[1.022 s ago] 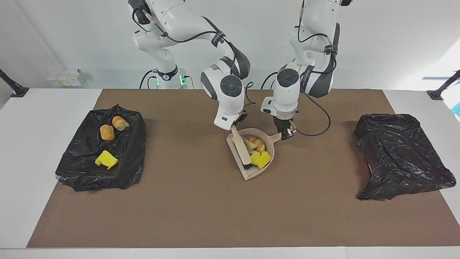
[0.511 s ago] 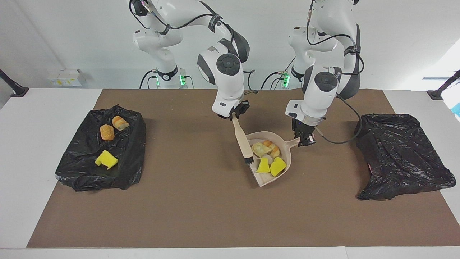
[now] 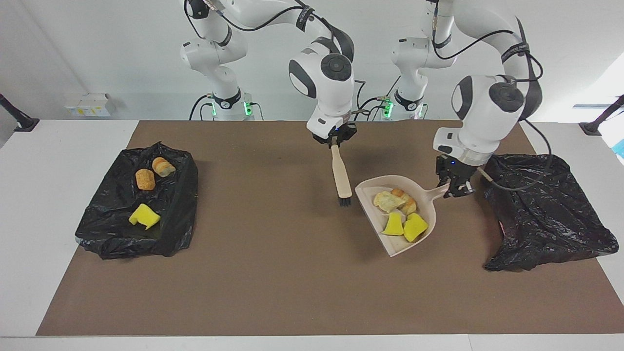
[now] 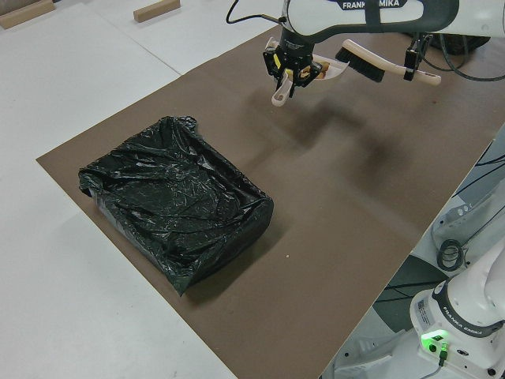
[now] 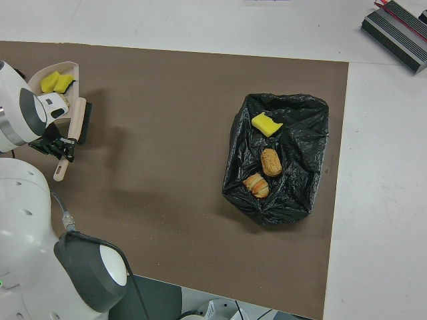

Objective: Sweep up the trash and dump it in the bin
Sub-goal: 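Carry the dustpan with the left gripper toward the other black bag, then tip the dustpan into the black bag with the left gripper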

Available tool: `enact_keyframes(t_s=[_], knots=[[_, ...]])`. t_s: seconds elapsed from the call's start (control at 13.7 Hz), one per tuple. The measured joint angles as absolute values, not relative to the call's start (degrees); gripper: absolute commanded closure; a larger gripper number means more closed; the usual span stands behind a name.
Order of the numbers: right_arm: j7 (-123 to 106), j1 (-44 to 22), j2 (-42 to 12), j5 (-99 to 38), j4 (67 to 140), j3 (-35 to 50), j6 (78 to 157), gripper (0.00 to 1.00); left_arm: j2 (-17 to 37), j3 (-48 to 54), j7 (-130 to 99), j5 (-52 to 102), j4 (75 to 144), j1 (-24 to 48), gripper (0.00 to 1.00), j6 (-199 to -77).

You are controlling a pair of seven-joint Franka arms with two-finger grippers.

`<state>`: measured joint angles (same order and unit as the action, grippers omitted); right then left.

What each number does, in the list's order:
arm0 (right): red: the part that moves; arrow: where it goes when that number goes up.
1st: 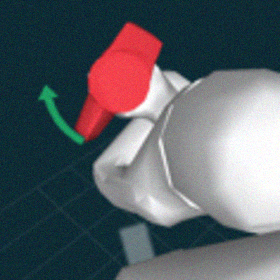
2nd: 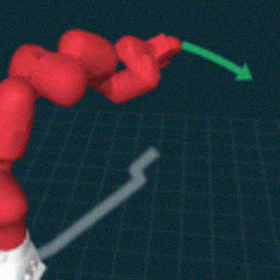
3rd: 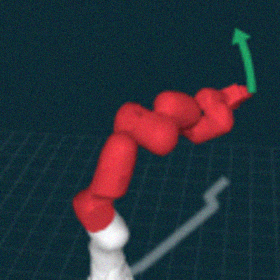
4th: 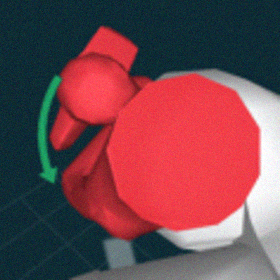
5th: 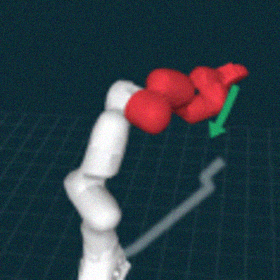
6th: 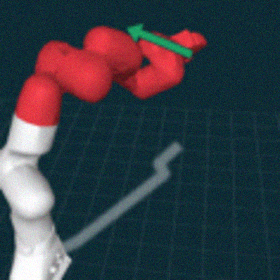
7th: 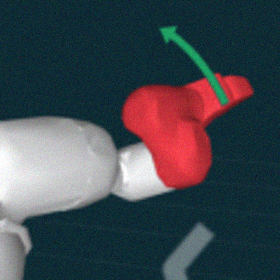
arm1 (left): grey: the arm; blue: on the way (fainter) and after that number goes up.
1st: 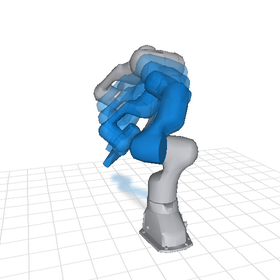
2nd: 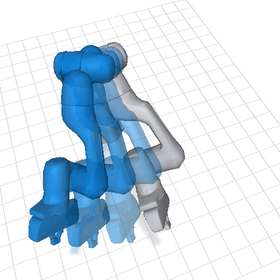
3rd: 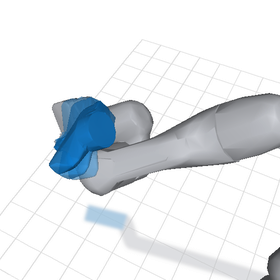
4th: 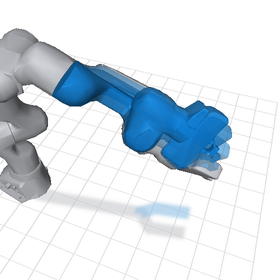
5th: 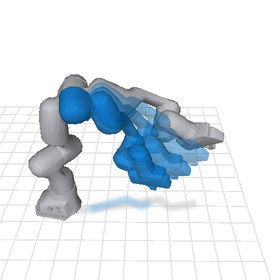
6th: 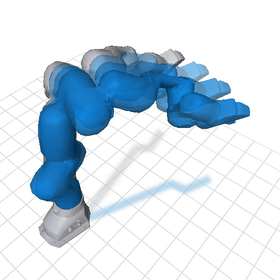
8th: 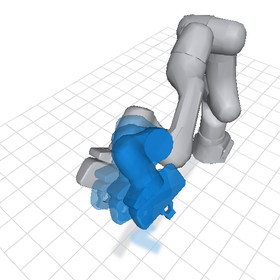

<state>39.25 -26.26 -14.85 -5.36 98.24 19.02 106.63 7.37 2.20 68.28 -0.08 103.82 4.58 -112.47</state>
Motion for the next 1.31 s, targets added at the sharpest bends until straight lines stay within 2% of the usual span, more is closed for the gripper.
enact_keyframes(t_s=[0.44,0.58,0.88,1.31], knots=[[44.76,-28.75,-9.64,-10.13,106.96,19.65,106.67,1.0,9.2,2.01,85.2,0.23,92.67,-8.21,1.0,-103.35],[45.29,-31.39,-9.15,-10.46,109.93,19.85,107.39,1.0,9.79,1.76,91.03,0.23,90.76,-12.51,1.0,-102.48],[49.2,-36.34,-8.81,-10.71,116.15,20.01,115.76,1.0,11.45,1.49,102.11,-2.12,87.11,-20.8,1.0,-102.44],[51.68,-37.92,-9.35,-10.88,120.53,20.01,123.73,1.0,12.71,1.21,107.87,-14.0,85.14,-25.94,1.0,-108.39]])
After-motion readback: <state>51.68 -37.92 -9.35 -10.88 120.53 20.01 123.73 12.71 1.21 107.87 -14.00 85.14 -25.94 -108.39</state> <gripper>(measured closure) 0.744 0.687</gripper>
